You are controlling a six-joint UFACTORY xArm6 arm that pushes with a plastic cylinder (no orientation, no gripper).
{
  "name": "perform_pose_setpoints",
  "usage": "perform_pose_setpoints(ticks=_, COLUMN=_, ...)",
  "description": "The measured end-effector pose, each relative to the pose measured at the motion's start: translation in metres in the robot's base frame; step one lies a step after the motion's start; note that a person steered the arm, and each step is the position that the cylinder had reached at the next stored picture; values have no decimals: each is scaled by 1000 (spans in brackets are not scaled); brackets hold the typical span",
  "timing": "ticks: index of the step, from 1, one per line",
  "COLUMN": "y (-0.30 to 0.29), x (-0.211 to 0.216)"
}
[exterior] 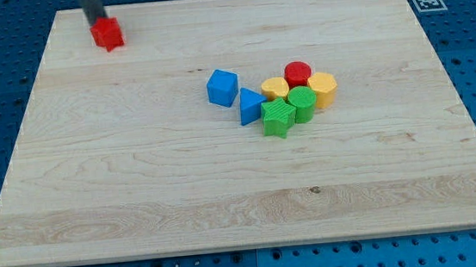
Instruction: Push the red star closer to the blue cube
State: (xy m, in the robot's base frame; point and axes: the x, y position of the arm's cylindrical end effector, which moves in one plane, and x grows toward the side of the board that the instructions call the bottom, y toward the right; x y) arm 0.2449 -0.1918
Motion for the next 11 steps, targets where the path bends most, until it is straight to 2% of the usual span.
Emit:
perform_pose_setpoints(ticks=1, y=74, x=27)
perform_pose_setpoints(ticks=2, y=92, x=27)
perform_pose_setpoints(ticks=3, y=53, x=-2)
perform_pose_setpoints(ticks=4, y=-12, x=-13)
perform_pose_setpoints(ticks=5, y=-49, x=-6)
perform_pose_setpoints(ticks=6, y=-40, x=22)
perform_pose_setpoints(ticks=7, y=17, x=58)
perform_pose_setpoints(ticks=8, y=100, x=87)
perform_pose_setpoints(ticks=9, y=121, x=89)
perform_pose_setpoints(ticks=10, y=86, x=67)
perform_pose_setpoints(ticks=11, y=78, x=30)
